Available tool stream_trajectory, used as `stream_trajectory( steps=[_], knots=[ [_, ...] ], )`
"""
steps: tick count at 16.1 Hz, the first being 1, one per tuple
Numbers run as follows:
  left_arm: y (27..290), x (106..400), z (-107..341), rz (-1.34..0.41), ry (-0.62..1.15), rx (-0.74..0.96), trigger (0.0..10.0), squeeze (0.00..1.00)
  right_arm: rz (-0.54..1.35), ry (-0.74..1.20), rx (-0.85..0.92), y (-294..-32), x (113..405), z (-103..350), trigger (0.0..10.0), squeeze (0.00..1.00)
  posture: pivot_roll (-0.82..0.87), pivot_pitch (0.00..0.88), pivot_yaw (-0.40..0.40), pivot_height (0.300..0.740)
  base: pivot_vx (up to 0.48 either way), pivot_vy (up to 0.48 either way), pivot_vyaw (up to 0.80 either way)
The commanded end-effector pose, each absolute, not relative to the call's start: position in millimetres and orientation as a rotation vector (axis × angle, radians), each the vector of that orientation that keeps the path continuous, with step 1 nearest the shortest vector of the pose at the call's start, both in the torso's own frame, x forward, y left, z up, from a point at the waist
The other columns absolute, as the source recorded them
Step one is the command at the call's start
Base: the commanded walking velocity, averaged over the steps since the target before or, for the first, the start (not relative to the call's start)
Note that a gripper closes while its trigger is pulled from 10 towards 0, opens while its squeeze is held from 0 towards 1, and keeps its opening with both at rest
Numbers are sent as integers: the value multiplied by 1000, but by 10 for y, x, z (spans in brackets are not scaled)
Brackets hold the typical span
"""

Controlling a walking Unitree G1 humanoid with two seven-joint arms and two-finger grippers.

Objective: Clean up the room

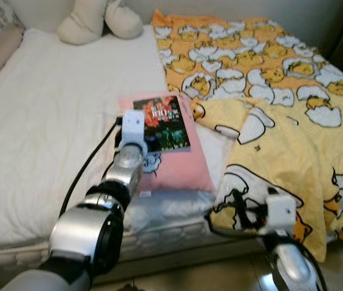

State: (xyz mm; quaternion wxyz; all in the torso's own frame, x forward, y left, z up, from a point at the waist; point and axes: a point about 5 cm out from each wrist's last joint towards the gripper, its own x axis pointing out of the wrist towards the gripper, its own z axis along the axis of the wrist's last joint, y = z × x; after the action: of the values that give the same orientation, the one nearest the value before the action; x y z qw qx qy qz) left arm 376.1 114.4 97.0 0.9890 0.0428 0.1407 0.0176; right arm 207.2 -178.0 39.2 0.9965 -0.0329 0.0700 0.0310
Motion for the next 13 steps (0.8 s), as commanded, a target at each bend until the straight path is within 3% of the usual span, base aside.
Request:
stream_trajectory(
  steps=[1, 10, 11, 12, 13],
  knots=[
    [1114, 3718, 883, 27, 329, 79, 10000, 0, 71, 116, -68, -1763, 2101, 471, 10000, 0, -167, 0, 24, 740, 0, 0, 0],
    [1046, 3569, 615, -2, 509, -124, 10000, 0, 74, 146, -76, -1790, 2009, 490, 10000, 0, -192, 0, 16, 740, 0, 0, 0],
    [1043, 3566, 610, -25, 510, -85, 1647, 0, 74, 150, -77, -1790, 2005, 493, 10000, 0, -192, 0, 16, 740, 0, 0, 0],
    [1047, 3570, 616, -43, 503, -32, 0, 0, 73, 152, -78, -1795, 2007, 493, 10000, 0, -194, 0, 14, 740, 0, 0, 0],
    [1068, 3575, 623, -43, 493, 18, 0, 0, 73, 153, -78, -1796, 2013, 495, 10000, 0, -192, 0, 13, 740, 0, 0, 0]
  ],
)
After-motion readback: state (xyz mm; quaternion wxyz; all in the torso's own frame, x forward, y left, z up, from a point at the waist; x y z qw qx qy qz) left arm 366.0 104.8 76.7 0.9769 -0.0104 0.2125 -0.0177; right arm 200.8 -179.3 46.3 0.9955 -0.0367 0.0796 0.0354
